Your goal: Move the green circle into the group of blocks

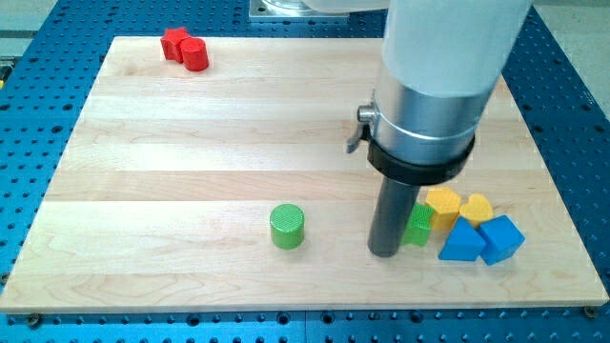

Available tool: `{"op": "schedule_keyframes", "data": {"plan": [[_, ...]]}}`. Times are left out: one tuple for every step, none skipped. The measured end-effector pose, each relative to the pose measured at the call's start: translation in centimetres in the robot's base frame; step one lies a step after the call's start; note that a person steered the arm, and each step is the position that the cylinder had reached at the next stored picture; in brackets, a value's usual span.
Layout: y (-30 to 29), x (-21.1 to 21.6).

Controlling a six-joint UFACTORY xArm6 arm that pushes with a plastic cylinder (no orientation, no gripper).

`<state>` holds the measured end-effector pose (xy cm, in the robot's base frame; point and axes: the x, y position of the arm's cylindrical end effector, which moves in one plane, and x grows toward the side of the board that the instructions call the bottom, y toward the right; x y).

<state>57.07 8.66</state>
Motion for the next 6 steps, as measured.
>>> {"op": "schedule_keyframes", "data": {"plan": [[-9.1, 4.0], [-18.2, 1.9], [-11.7, -0.6], [-9.9, -1.8], [-6.9, -4.3], [-5.8, -6.3]]}}
